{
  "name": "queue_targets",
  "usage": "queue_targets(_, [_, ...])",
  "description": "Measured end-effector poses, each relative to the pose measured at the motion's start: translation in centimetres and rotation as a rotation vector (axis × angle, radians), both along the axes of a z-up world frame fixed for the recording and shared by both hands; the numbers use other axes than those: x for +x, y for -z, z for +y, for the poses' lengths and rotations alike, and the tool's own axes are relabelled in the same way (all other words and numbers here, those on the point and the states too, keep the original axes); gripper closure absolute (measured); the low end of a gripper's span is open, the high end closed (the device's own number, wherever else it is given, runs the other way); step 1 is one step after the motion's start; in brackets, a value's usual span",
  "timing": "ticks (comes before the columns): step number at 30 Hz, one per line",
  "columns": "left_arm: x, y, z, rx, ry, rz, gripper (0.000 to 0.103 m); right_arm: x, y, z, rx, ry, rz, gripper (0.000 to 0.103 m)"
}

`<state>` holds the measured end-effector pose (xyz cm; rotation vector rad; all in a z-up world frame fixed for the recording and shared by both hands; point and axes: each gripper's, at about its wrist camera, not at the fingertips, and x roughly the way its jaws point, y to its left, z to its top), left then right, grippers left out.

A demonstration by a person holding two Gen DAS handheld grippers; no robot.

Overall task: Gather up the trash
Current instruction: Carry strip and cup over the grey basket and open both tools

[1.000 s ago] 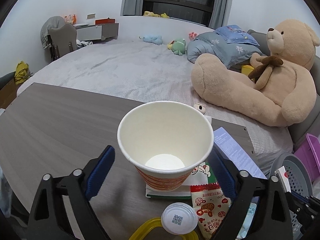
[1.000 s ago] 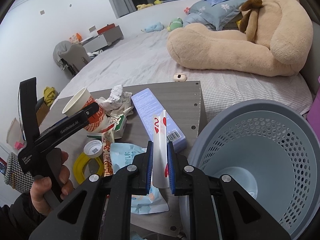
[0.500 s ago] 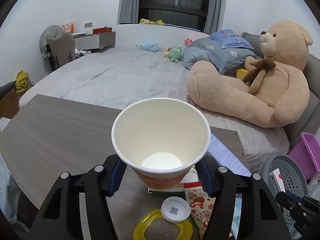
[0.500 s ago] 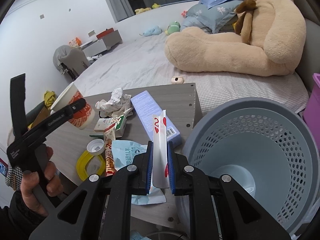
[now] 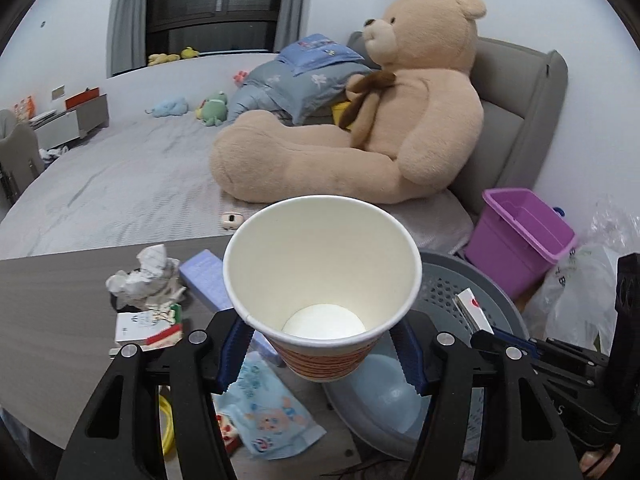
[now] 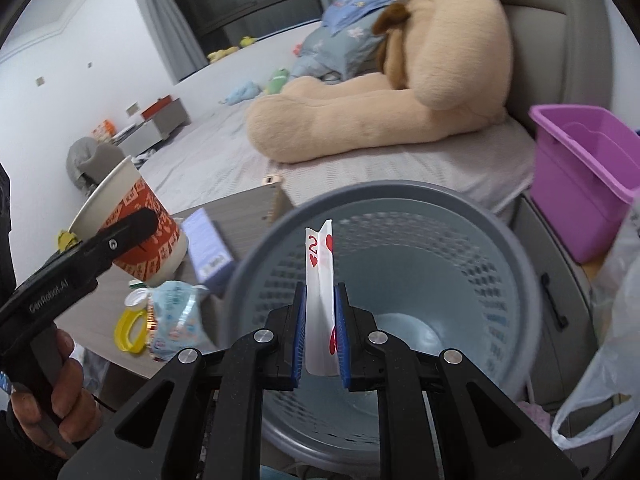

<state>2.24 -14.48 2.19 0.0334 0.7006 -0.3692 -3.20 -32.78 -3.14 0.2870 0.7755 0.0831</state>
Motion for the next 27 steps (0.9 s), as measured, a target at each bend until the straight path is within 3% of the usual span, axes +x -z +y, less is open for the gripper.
queue_targets(7, [0.3, 2.9, -4.9, 0.053, 0.095, 0.077, 0.042, -1.2, 2.1, -4.0, 0.002, 0.076, 0.04, 0.089])
queue_targets(12, [0.6, 4.4, -6.0, 0.079, 0.124, 0.122, 0.042, -1.4, 2.8, -4.9, 0.017, 0.08, 0.056, 0.089])
queue_targets(22, [0.5, 4.7, -6.5, 0.09, 0.135, 0.126, 0.04, -1.3, 3.2, -5.1, 0.024, 0.071, 0.048, 0.084])
queue_targets(25, [0.5, 4.6, -6.5, 0.089, 0.129, 0.125, 0.032, -1.5, 3.0, -5.1, 0.018, 0.077, 0.039, 0.075])
queue_targets(27, [0.4, 4.6, -6.5, 0.084, 0.129, 0.126, 0.031, -1.6, 2.9, -5.2, 0.018, 0.086, 0.031, 0.058])
